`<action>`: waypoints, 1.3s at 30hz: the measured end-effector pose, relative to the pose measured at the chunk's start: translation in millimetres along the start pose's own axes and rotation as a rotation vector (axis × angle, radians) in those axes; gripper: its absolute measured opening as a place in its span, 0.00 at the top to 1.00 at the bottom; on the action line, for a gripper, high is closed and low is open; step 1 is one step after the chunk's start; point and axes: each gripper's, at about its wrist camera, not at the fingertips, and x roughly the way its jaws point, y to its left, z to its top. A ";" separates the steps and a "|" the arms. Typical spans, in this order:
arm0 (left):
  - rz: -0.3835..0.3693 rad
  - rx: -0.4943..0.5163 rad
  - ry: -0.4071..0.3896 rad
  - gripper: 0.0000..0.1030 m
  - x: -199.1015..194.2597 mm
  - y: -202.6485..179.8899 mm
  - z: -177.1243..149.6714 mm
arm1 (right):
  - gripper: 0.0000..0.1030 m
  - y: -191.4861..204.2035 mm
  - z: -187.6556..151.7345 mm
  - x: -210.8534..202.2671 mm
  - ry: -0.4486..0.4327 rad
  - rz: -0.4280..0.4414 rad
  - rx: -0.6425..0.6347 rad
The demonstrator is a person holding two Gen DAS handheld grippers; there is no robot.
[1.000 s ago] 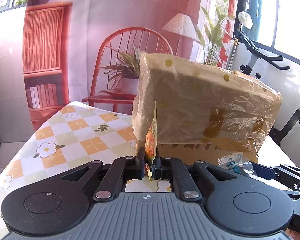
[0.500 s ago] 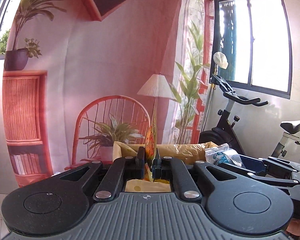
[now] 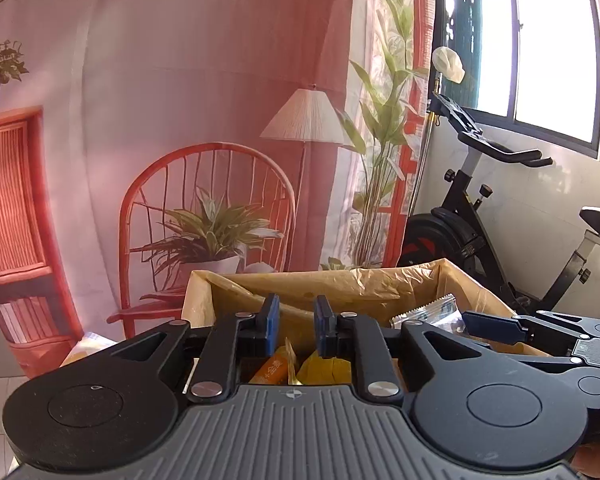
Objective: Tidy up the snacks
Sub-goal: 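Open both grippers to drop the packets into the box, then lower both grippers toward the white cracker packet on the table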
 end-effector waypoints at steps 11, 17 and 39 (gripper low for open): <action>0.015 0.024 0.056 0.61 -36.7 23.0 -18.3 | 0.39 8.7 0.8 -26.8 -0.005 0.036 0.031; -0.003 0.061 0.095 0.61 -72.5 30.2 -39.8 | 0.39 22.4 -10.1 -59.1 -0.029 0.079 0.048; -0.079 0.064 0.429 0.61 -54.6 48.1 -168.0 | 0.39 44.6 -152.9 -49.2 0.351 0.118 0.046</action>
